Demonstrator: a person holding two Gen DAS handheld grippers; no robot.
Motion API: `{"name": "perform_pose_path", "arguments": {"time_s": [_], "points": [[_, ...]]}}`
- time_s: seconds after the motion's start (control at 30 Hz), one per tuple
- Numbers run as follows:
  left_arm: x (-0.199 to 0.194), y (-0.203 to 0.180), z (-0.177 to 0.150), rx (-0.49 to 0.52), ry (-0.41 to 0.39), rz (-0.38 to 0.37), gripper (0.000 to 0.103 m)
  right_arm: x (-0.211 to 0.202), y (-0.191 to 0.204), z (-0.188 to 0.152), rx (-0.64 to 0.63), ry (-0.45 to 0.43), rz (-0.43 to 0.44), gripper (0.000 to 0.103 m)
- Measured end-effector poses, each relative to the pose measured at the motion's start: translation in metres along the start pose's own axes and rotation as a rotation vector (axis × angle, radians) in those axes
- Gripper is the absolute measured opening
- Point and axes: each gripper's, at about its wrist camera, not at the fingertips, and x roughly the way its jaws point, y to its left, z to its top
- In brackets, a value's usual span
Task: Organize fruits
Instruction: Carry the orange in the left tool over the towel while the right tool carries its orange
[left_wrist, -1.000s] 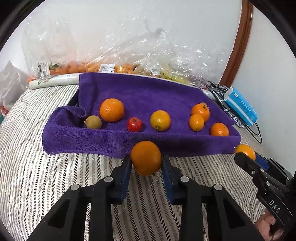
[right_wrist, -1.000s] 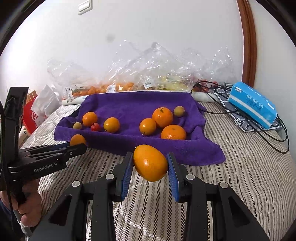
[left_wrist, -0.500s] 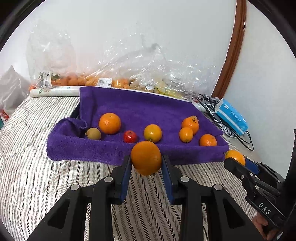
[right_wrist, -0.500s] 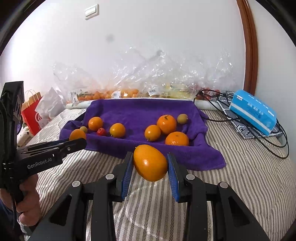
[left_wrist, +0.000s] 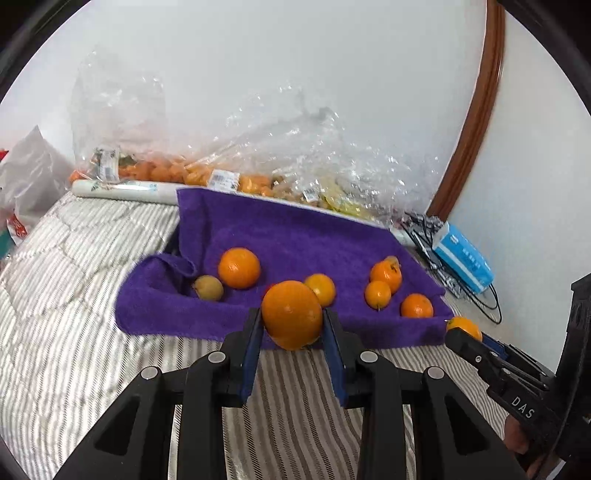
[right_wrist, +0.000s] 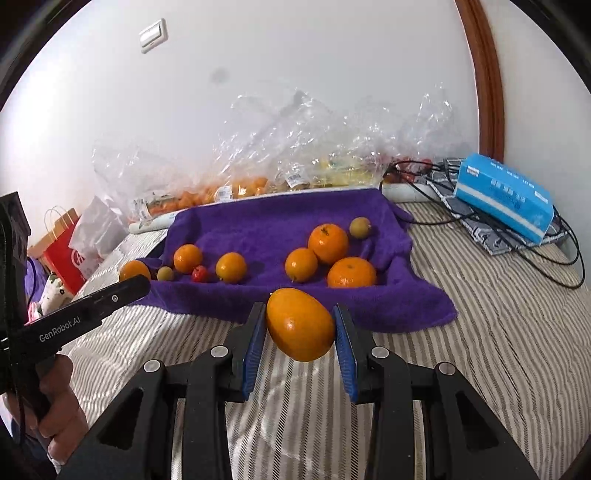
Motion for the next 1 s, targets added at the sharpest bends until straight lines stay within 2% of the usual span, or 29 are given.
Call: {"name": "perform_pose_path", "arguments": {"time_s": [0.47, 0.77, 1.0], "points": [[-0.020, 0.017, 0.036, -0.029, -0.036, 0.026, 0.031, -0.001, 0.029, 0.043, -0.038, -0.028, 0.028, 0.036], [-0.028, 0.009, 0.053, 0.003, -0.042, 0.034, 0.031, -0.011, 0.035, 0.064, -0.062, -0.056, 0.004, 0.036], [-0.020, 0.009, 0.066, 0.000, -0.035, 0.027, 0.031, -0.003, 0.035, 0.076, -0.072, -0.053, -0.016, 0.036]]}}
